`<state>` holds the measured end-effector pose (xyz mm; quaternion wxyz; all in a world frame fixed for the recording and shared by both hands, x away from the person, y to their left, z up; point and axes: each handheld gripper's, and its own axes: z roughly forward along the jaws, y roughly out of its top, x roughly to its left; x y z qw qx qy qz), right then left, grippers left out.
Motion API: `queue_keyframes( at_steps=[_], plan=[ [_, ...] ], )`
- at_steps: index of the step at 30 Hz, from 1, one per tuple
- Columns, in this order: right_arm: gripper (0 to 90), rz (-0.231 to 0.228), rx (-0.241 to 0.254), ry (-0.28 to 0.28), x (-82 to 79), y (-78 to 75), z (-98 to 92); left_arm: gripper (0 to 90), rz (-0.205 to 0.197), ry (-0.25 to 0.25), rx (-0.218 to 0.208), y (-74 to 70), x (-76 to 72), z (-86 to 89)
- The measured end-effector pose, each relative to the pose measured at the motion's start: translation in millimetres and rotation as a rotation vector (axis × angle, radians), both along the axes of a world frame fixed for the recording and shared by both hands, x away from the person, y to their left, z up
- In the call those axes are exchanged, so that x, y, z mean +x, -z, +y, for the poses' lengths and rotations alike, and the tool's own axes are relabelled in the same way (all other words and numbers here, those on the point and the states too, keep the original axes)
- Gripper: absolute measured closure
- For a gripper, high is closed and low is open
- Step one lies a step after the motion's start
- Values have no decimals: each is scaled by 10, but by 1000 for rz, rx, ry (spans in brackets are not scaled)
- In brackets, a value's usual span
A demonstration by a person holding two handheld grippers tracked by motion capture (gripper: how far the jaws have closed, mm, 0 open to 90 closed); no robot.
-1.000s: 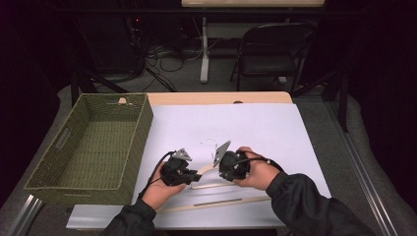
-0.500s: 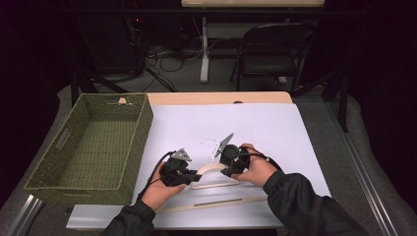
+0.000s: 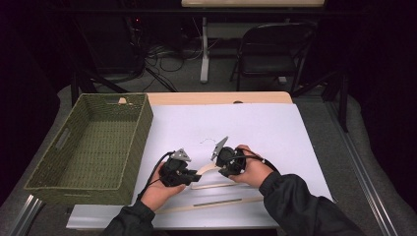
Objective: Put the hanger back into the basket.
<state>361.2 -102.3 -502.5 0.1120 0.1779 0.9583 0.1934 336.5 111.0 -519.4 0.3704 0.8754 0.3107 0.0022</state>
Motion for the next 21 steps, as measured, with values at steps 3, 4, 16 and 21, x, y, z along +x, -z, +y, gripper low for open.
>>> queue_keyframes(
  at_steps=[3, 4, 16, 21],
  plan=[
    [733, -20, 12, -18, -36, -34, -6, 663, 1, -7, -28, -45, -15, 40],
    [734, -35, 18, -28, -55, -56, -11, 637, -2, -4, -36, -75, -26, 68],
    [742, -192, 38, -110, -302, -210, -66, 560, 32, 117, -16, -175, -135, 198],
    [744, -210, 40, -124, -349, -230, -79, 588, 72, 163, 22, -80, -138, 134]
  ],
)
